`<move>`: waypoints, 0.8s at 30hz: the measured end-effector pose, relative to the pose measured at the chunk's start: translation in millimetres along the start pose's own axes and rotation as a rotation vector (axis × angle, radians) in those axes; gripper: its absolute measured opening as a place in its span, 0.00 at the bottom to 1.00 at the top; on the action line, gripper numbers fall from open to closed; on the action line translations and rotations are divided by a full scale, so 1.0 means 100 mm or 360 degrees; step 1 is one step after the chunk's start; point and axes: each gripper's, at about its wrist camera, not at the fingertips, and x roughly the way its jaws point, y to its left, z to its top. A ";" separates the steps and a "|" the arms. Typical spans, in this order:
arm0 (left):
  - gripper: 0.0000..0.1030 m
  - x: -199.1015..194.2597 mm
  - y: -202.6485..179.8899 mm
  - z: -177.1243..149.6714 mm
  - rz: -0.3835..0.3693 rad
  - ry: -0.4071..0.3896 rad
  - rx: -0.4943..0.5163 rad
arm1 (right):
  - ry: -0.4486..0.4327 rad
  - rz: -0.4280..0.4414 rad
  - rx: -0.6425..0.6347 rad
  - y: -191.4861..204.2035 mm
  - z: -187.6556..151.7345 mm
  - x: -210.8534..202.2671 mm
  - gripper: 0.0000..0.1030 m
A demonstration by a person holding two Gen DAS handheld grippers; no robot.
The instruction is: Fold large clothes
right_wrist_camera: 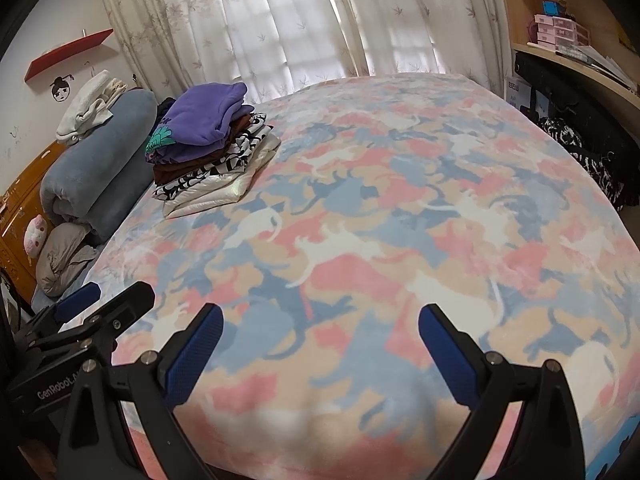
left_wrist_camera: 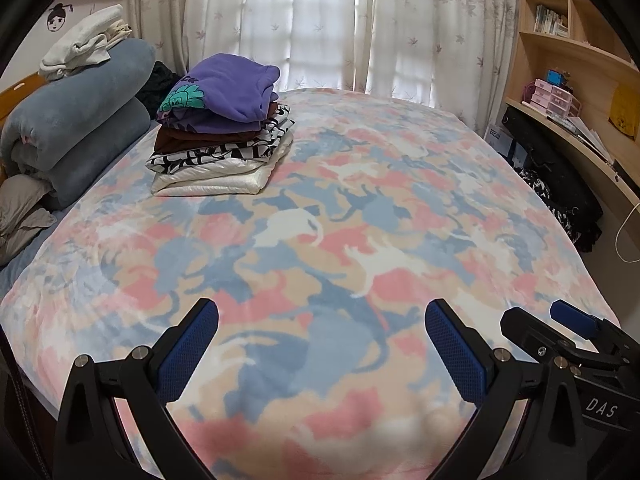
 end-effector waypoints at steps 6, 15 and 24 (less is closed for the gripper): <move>0.99 0.01 -0.02 -0.01 0.0007 0.0005 0.0001 | 0.0000 -0.0003 -0.0001 0.00 0.00 0.00 0.96; 0.99 0.02 -0.03 -0.02 0.0007 0.0013 -0.0001 | -0.0002 -0.0011 -0.0003 -0.03 0.03 0.01 0.96; 0.99 0.08 -0.05 -0.03 0.0012 0.0025 -0.0002 | 0.0004 -0.0016 0.0000 -0.04 0.03 0.03 0.96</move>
